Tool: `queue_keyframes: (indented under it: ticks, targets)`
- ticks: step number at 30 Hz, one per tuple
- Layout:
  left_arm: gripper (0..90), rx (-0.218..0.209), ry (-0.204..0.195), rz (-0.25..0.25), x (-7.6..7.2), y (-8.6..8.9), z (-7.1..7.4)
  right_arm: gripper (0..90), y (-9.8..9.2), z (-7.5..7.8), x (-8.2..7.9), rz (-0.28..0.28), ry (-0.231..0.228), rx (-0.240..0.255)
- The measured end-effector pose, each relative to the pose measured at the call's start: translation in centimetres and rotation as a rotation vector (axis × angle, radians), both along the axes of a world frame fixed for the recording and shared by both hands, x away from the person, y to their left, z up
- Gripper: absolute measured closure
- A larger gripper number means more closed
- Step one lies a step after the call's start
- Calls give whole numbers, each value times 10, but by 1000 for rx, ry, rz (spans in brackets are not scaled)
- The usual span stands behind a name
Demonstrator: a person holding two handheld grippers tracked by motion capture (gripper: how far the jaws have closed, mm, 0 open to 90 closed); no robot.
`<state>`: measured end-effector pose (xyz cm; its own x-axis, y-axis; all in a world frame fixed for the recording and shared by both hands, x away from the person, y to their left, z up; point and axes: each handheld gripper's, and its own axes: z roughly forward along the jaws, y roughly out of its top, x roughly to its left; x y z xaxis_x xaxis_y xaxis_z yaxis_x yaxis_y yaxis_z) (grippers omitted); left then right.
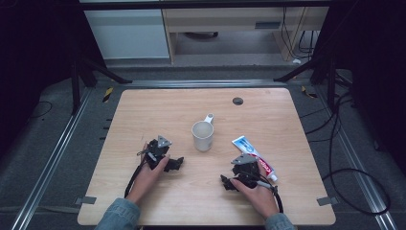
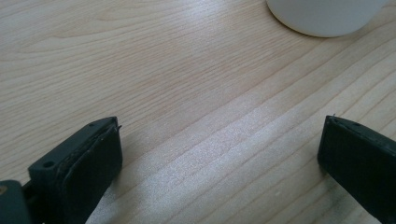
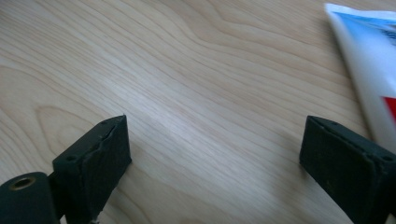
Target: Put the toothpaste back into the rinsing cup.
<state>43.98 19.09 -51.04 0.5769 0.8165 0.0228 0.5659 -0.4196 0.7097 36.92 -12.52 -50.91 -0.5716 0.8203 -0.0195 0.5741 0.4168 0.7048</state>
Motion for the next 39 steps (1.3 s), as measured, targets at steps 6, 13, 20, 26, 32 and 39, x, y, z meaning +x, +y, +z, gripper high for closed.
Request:
queue_keyframes:
  ticks: [6,13,20,26,32,39]
  targets:
    - [0,1,0,-2,0,0,0,115,-16,17,-6,-11,28,-96]
    - [0,-2,-2,4,1,0,0,166,-43,46,-6,-43,75,-187]
    - [0,2,-4,7,0,0,0,175,-59,77,4,-79,103,-246]
    - [0,-1,-4,11,1,0,0,168,-63,106,28,-67,144,-274]
    - [0,-3,-4,12,1,-1,0,205,-65,119,52,-52,186,-323]
    - [0,-3,-5,12,1,-1,0,216,-68,115,67,-71,232,-319]
